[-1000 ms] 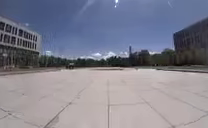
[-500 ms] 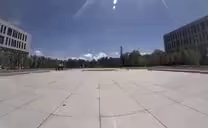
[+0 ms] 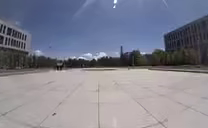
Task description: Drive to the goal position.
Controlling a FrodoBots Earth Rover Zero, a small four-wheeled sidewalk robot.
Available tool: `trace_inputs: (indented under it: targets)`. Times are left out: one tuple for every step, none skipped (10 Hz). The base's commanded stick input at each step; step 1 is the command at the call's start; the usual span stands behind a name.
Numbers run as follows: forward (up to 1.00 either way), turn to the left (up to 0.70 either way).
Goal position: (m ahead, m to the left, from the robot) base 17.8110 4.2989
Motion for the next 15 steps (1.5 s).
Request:
trace_inputs:
  targets:
    - [0.70, 0.02]
    - [0.70, 0.00]
    - [0.70, 0.00]
    - [0.70, 0.00]
    - [0.70, 0.00]
    - [0.70, 0.06]
    - [0.70, 0.22]
    - [0.70, 0.34]
    - [0.70, 0.22]
    - [0.70, 0.05]
    - [0.70, 0.00]
    - [0.70, 0.00]
    - [0.70, 0.00]
    - [0.70, 0.00]
    - [0.70, 0.00]
